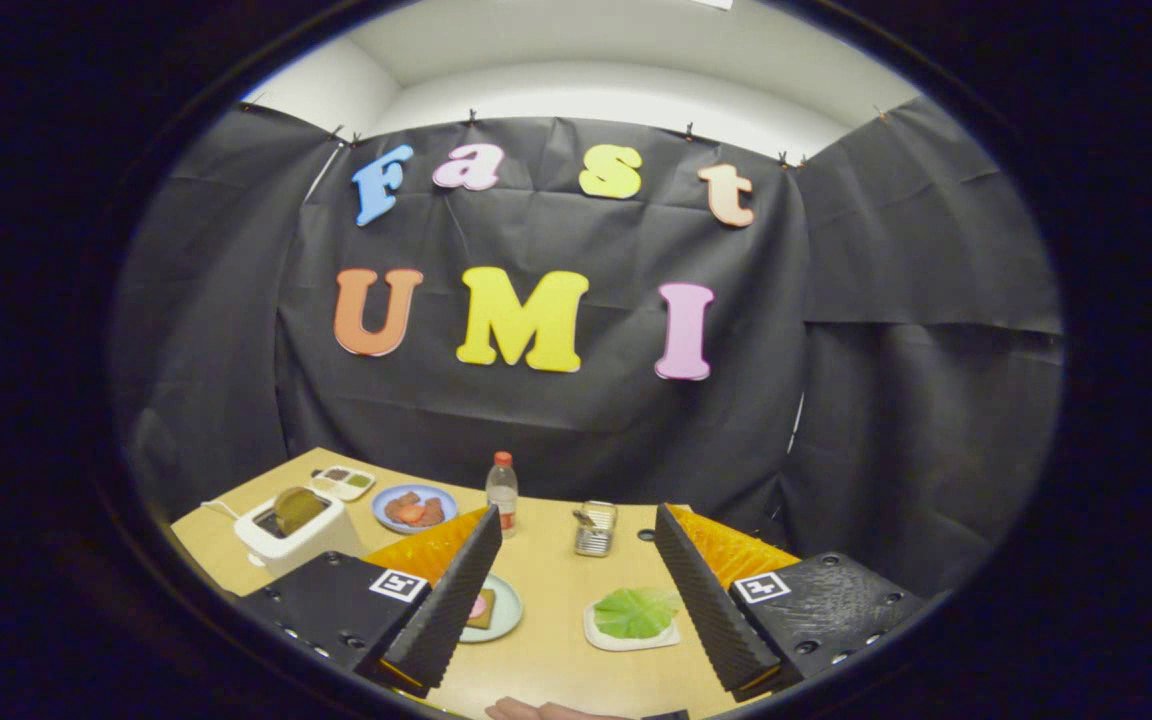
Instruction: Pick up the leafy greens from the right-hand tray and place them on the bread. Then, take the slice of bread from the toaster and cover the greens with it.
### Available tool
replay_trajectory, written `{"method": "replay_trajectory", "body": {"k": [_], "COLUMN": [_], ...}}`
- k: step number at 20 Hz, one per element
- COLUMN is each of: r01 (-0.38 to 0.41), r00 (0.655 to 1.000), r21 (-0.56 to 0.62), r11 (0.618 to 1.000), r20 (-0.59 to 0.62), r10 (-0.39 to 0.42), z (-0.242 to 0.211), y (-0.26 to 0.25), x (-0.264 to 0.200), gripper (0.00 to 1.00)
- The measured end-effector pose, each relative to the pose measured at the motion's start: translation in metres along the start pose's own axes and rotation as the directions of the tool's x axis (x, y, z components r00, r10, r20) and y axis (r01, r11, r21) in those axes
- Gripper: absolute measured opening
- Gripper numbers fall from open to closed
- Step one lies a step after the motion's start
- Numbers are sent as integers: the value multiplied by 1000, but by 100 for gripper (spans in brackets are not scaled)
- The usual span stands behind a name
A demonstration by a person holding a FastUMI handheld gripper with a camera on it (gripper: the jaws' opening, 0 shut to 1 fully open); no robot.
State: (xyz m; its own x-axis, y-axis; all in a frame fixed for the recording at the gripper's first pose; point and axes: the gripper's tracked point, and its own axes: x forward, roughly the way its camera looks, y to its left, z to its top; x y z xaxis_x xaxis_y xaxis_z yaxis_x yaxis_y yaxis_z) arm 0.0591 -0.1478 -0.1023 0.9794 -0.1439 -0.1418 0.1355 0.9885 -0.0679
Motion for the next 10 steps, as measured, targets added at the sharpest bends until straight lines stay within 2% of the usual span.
{"method": "replay_trajectory", "body": {"k": [5, 10], "r01": [43, 7], "r00": [988, 944], "r21": [26, 55], "r11": [999, 998], "r20": [-152, -330], "r10": [-39, 12], "z": [-80, -161], "y": [-95, -134], "x": [70, 138], "gripper": [95, 95]}}
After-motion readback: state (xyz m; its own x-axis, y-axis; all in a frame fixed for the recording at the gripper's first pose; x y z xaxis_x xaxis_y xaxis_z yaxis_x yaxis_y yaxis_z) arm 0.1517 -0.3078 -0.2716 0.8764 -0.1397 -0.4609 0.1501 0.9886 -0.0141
